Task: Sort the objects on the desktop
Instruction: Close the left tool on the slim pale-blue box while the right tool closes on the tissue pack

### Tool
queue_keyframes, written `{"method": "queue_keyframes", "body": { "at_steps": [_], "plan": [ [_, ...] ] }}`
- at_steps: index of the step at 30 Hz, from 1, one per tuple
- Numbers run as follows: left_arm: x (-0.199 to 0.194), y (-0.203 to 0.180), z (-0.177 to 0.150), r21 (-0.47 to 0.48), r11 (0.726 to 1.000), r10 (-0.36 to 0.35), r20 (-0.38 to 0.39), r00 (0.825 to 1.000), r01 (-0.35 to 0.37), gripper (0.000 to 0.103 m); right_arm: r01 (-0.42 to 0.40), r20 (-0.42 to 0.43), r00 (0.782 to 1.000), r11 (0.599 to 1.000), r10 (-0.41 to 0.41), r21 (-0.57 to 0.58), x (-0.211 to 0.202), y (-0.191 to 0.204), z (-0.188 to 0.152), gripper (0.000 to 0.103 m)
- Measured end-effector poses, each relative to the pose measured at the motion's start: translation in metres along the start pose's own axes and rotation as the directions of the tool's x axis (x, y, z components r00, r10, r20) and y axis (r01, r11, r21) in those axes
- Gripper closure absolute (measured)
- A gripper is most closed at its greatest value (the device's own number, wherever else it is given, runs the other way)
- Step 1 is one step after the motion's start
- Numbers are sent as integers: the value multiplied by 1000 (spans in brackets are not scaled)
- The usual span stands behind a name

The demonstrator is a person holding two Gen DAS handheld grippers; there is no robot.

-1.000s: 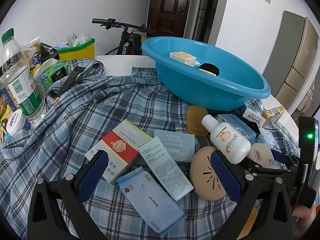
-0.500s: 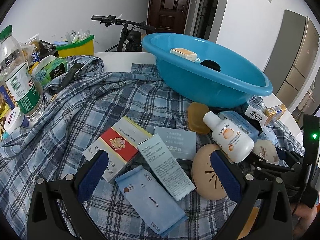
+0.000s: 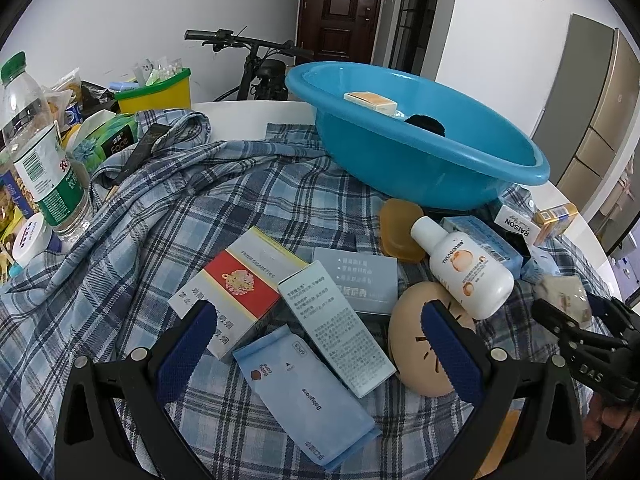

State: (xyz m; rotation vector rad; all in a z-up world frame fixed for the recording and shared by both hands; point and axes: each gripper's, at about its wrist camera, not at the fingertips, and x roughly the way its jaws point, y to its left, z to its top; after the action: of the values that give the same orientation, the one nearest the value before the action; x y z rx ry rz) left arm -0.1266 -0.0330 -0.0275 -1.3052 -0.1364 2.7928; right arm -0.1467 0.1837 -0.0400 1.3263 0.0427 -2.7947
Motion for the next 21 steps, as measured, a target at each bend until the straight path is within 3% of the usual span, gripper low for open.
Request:
{"method": "queue_keyframes", "body": {
  "at_steps": [15, 17, 18, 20, 21],
  "plan": [
    [25, -1, 4, -3, 999, 36, -59, 998, -36, 1, -54, -3, 999, 998, 54, 30, -4, -8, -4, 29],
    [28, -2, 5, -3, 1000, 20, -69, 997, -21, 20, -58, -1, 998, 998, 58, 33, -4, -8, -3, 29],
    [28, -3, 5, 0, 1000, 26, -67, 997, -26, 23, -59, 0, 998, 998, 59, 34, -5, -9, -3, 29],
    [27, -4, 7, 13, 999, 39, -57, 998, -39, 52, -61, 2, 998, 997, 61, 37, -5, -10, -3, 29],
    [27, -3, 8, 7, 1000, 29, -59, 998, -29, 54, -62, 2, 998, 997, 62, 39, -5, -11, -4, 29]
  ]
}}
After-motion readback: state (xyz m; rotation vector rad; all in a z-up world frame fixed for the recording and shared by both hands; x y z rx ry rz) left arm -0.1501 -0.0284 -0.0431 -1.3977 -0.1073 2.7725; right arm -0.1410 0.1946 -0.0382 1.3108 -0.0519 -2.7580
